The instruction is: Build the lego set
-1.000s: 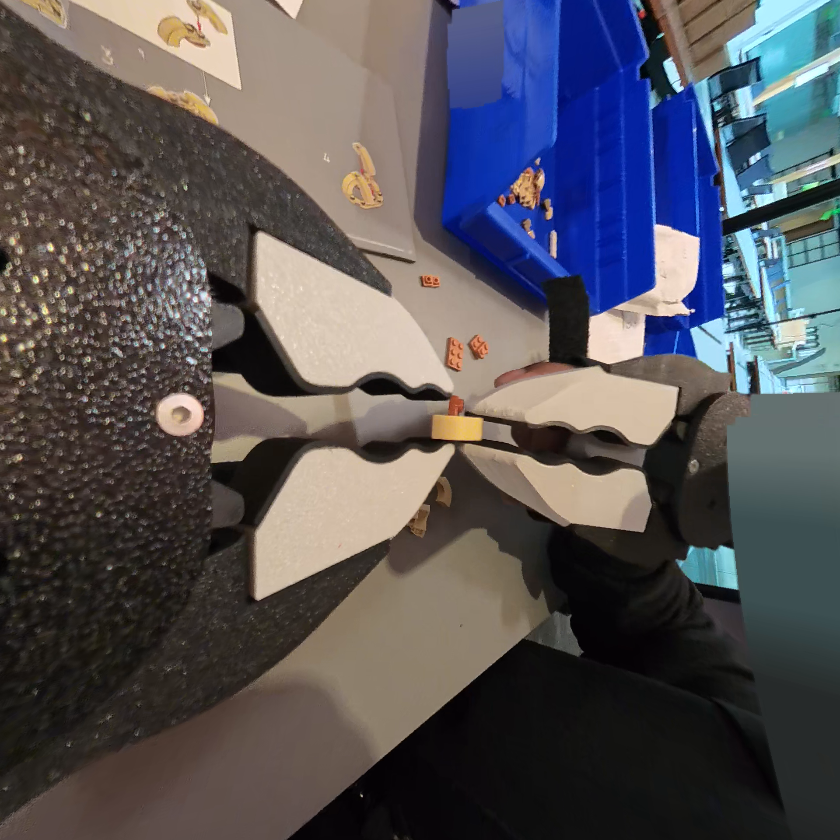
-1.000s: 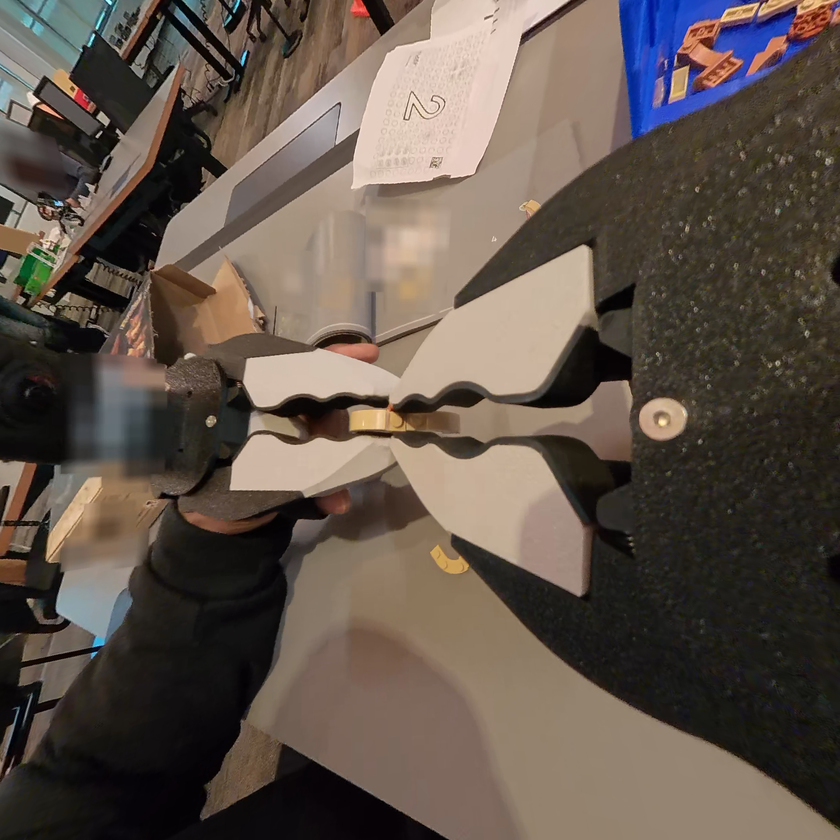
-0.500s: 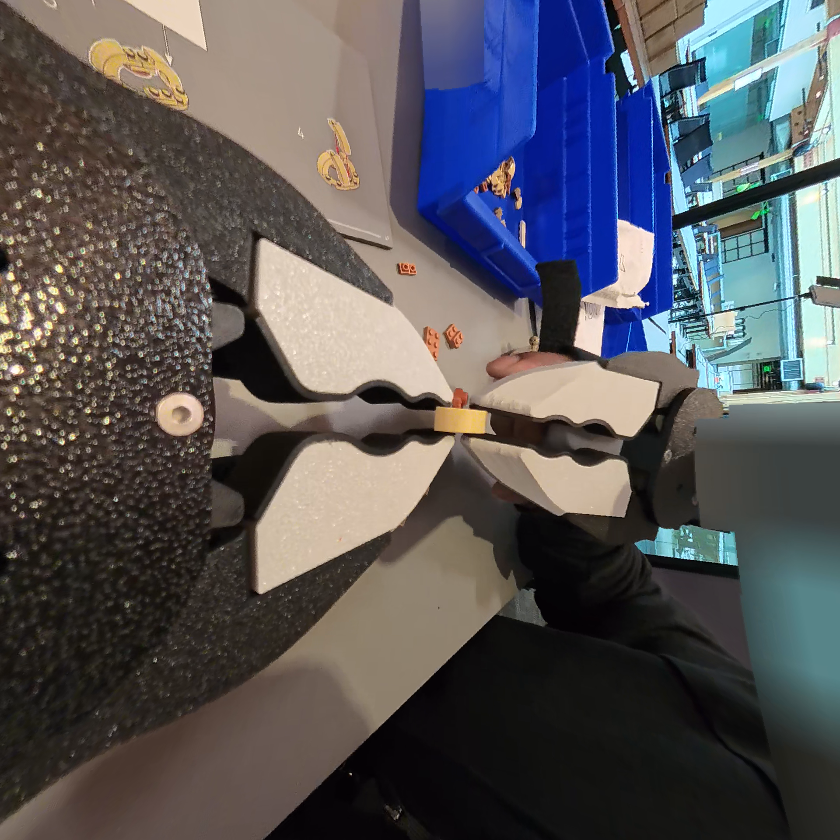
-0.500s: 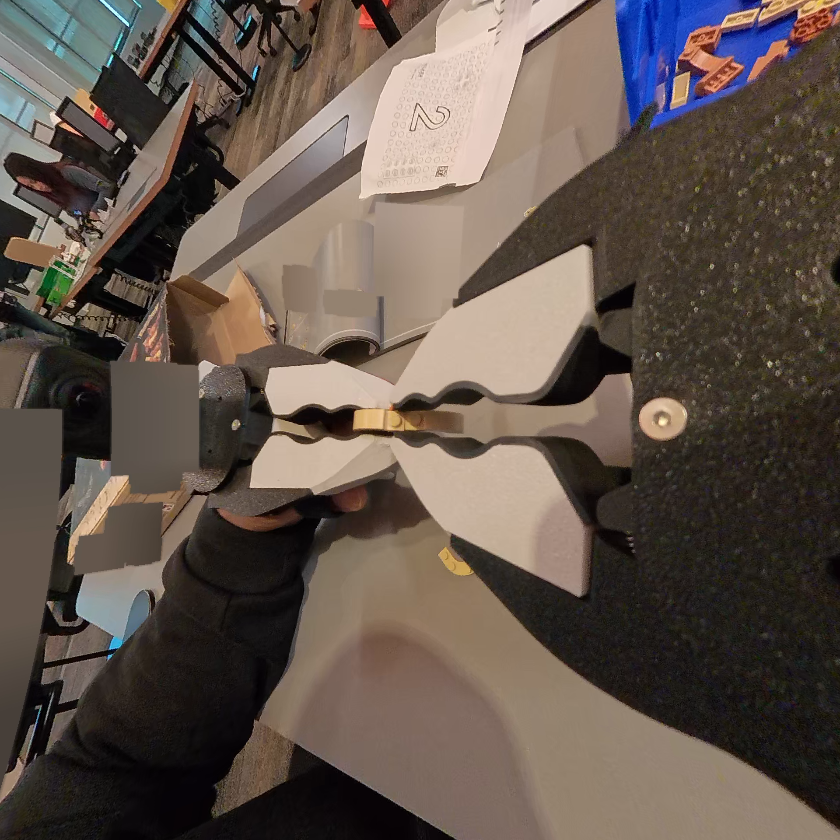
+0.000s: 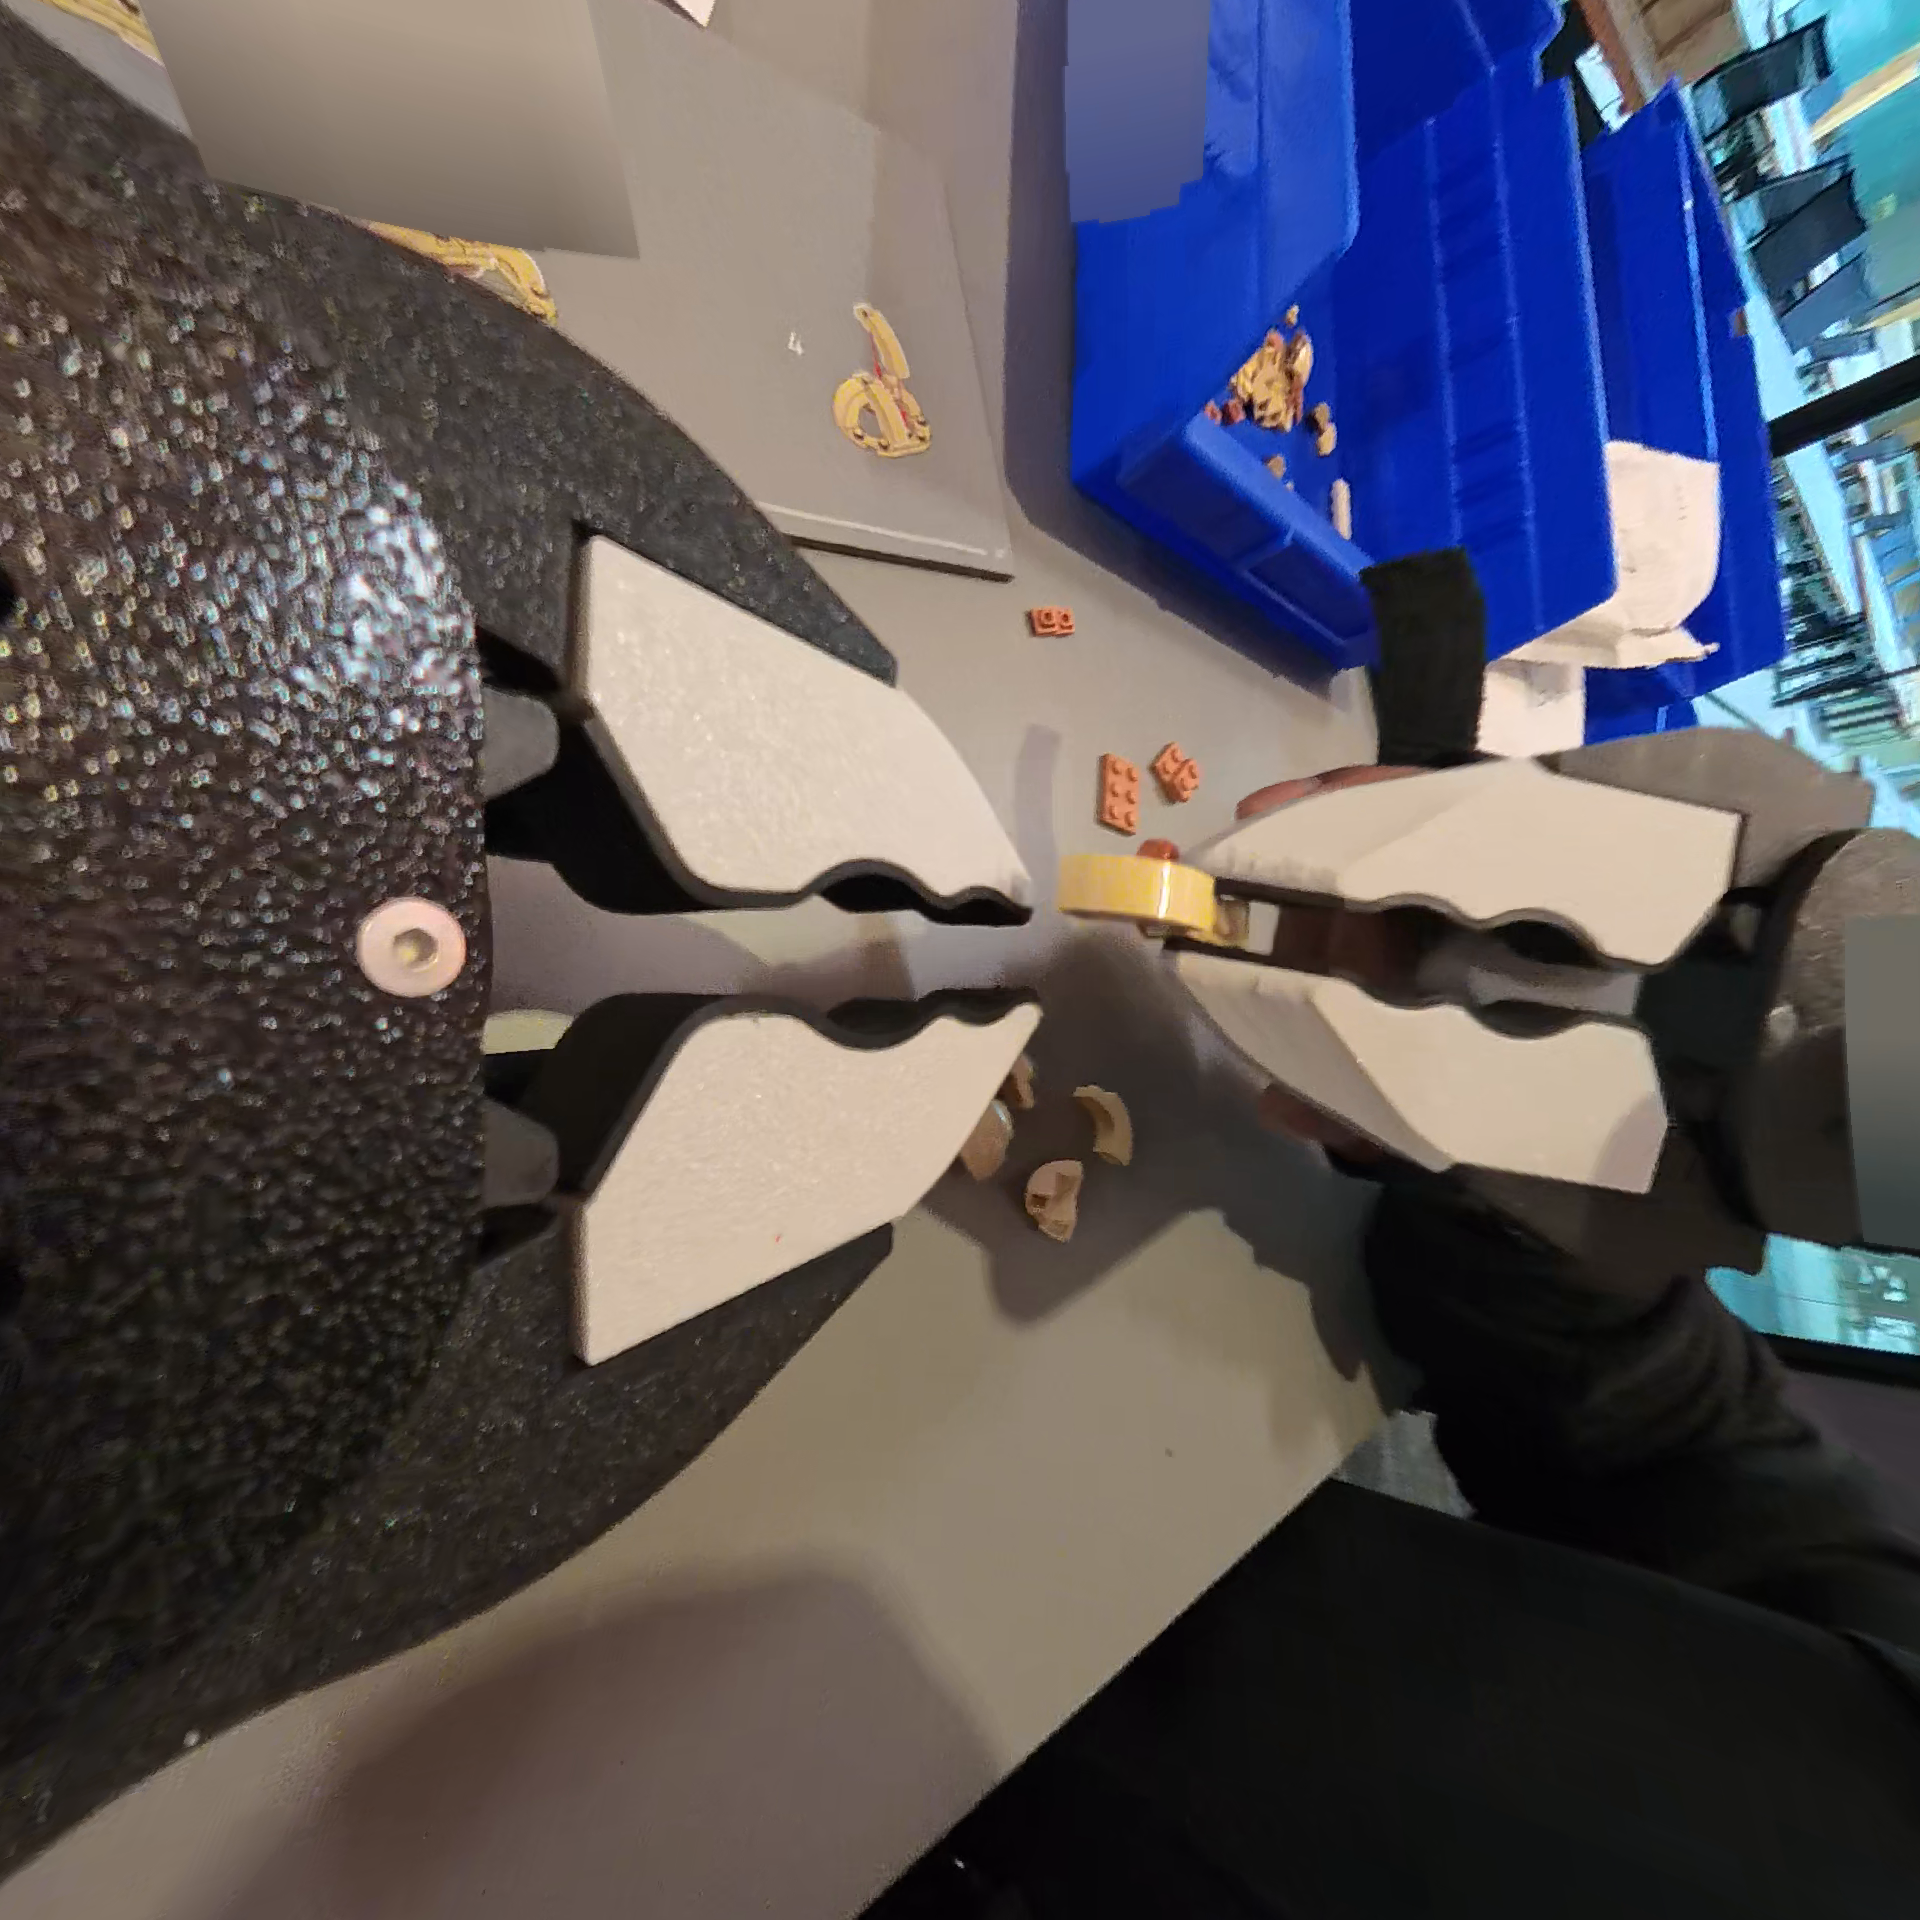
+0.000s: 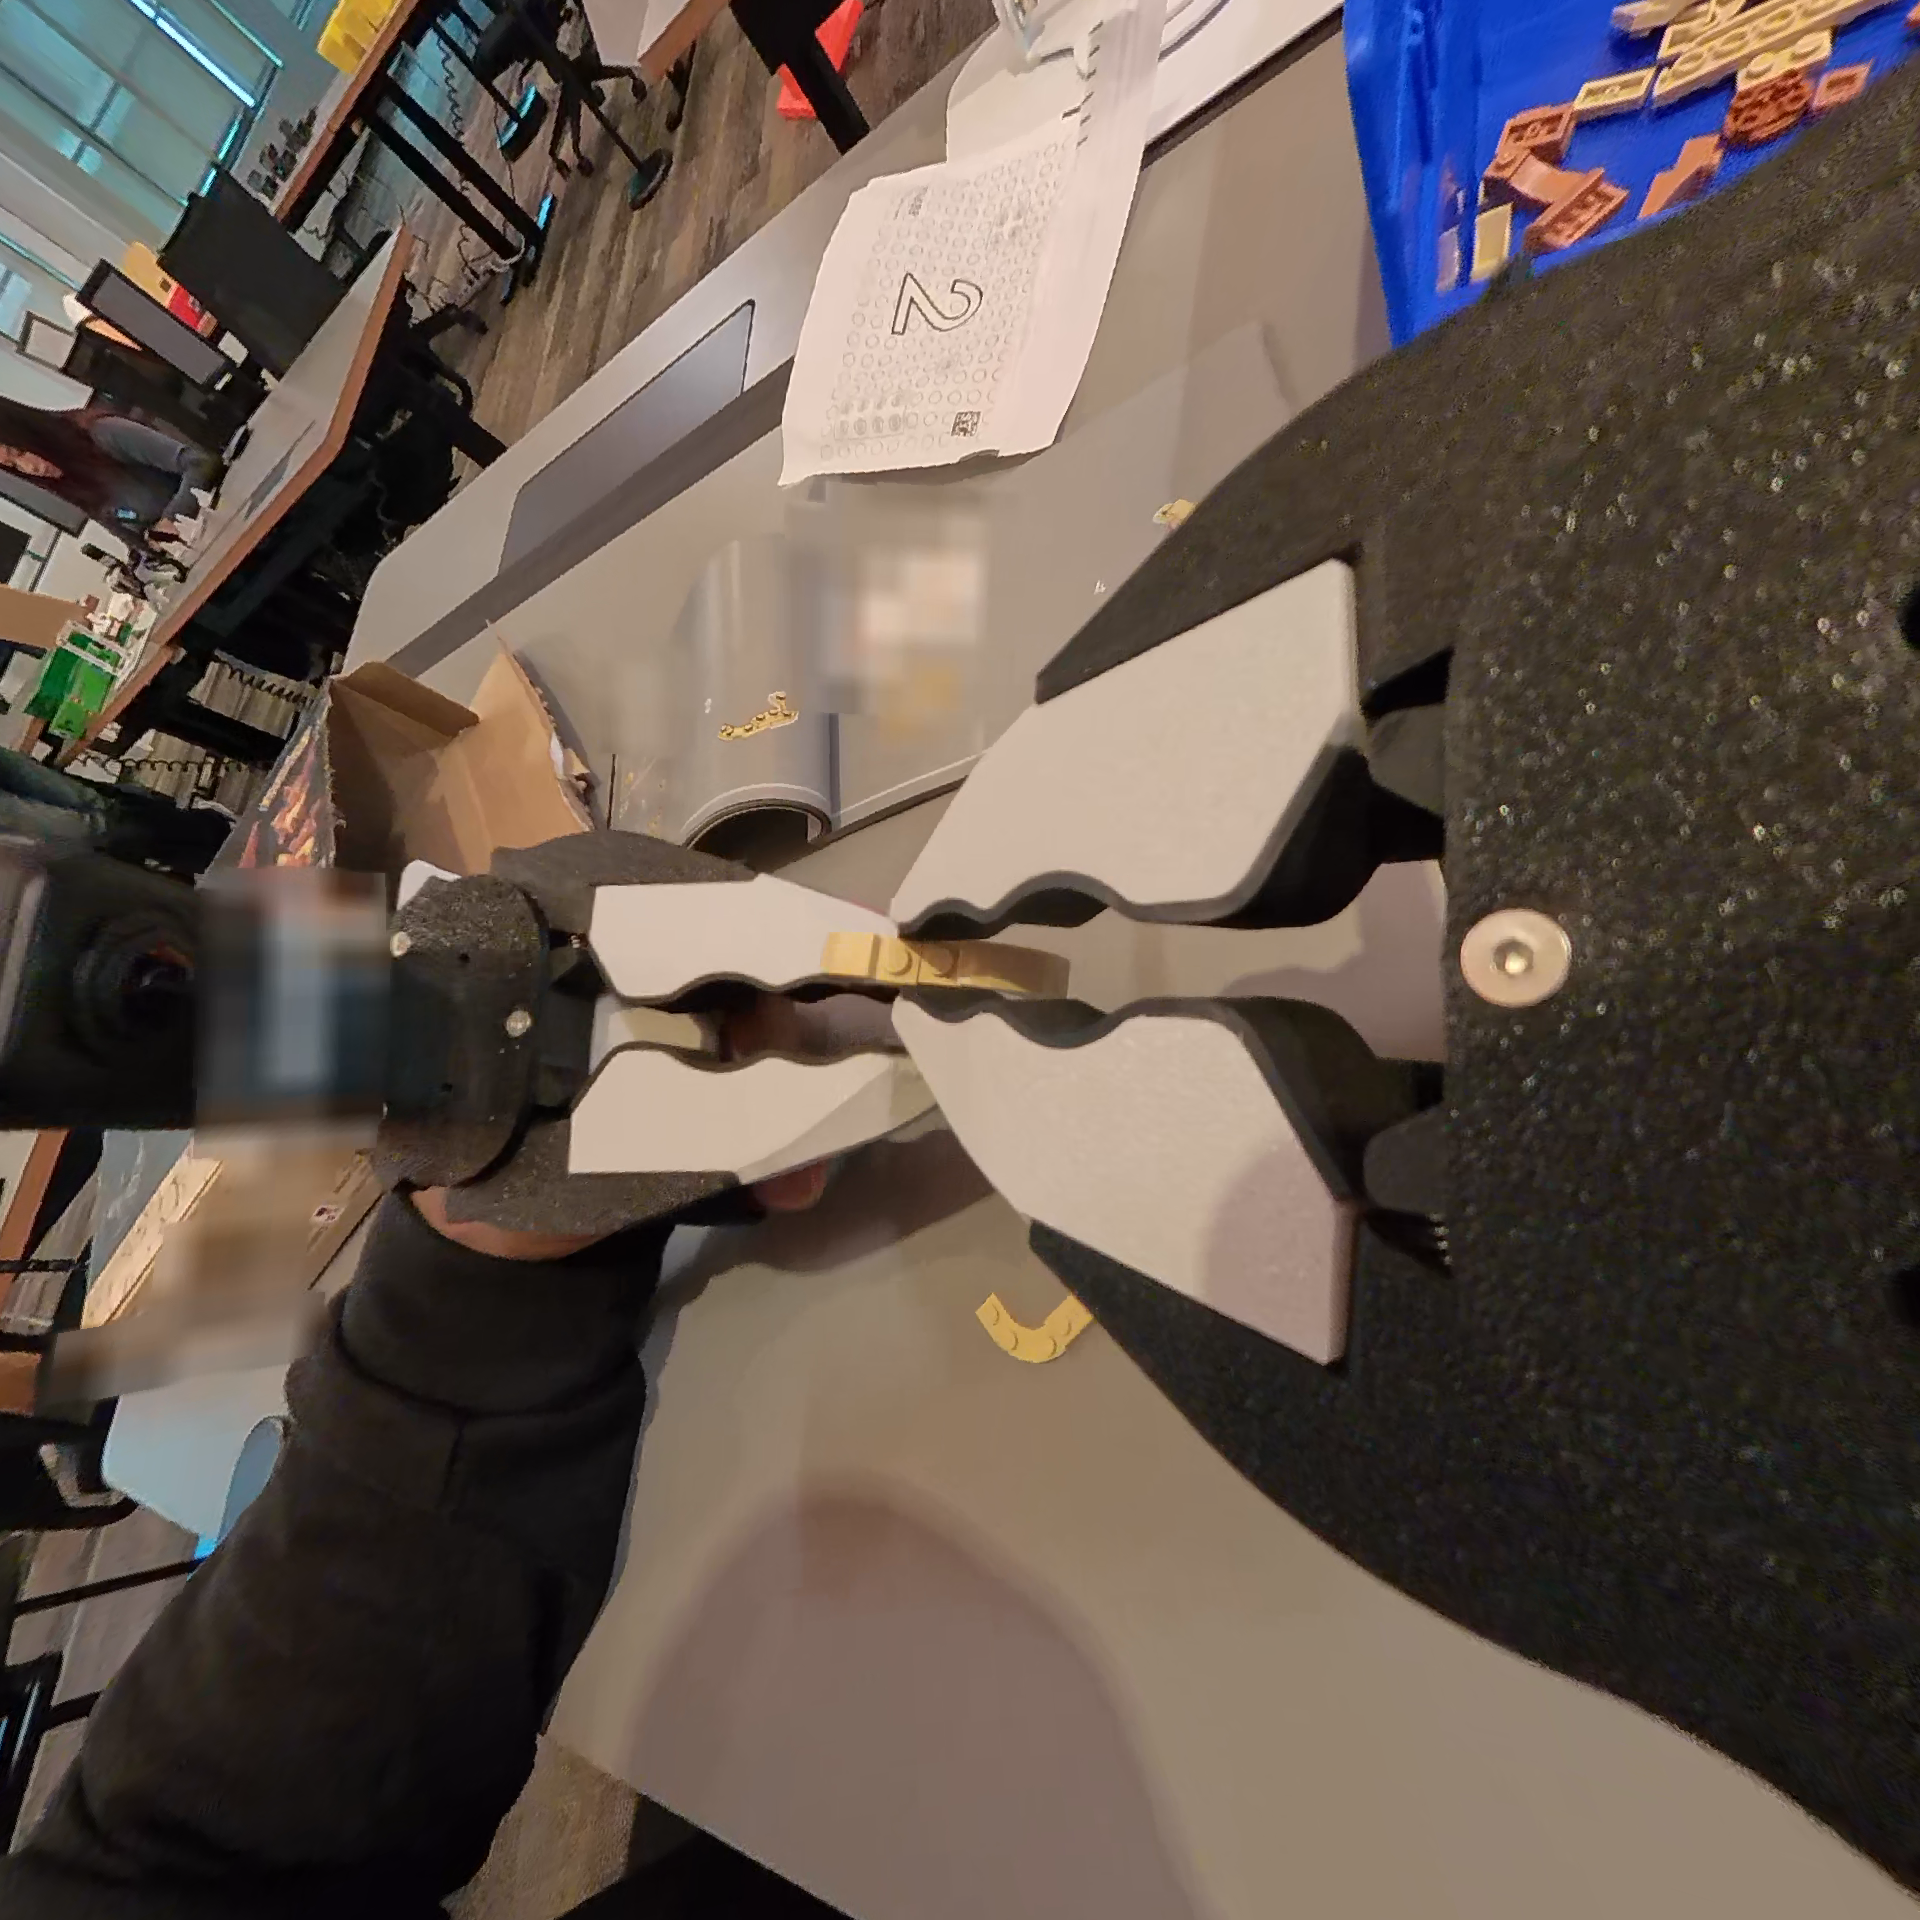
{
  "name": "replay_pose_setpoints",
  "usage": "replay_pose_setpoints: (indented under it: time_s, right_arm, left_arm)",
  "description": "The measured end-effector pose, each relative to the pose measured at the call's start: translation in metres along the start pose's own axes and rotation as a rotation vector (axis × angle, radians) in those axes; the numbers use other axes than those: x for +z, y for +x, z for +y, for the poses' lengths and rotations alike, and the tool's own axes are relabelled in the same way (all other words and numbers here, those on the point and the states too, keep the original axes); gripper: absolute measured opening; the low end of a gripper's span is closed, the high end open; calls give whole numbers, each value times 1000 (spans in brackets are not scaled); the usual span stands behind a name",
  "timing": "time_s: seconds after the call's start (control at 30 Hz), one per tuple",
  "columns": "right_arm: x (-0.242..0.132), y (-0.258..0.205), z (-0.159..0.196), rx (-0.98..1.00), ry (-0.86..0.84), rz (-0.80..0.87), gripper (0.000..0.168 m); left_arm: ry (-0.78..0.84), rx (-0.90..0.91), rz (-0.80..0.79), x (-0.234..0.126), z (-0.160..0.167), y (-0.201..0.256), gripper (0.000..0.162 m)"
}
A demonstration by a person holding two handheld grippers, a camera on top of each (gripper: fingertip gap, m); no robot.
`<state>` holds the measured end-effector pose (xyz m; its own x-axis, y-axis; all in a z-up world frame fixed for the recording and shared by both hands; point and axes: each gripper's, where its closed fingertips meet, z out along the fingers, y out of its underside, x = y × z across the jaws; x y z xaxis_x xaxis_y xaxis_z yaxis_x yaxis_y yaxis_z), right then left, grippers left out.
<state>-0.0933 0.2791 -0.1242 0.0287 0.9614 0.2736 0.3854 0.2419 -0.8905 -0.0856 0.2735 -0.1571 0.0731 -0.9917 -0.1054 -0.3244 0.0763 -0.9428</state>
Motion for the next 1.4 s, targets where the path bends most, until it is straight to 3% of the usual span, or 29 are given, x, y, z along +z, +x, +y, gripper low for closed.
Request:
replay_pose_setpoints:
  time_s: [0.3,0.77,1.4]
  right_arm:
    - [9,8,29,19,-122,12,7]
    - [20,11,67,140,-222,-67,8]
    - [22,8,71,104,-204,-69,7]
  left_arm:
    - [-89,-38,17,-5,15,-2,0]
    - [-230,-56,13,-1,37,-2,0]
    - [-339,-87,-9,0,53,-5,0]
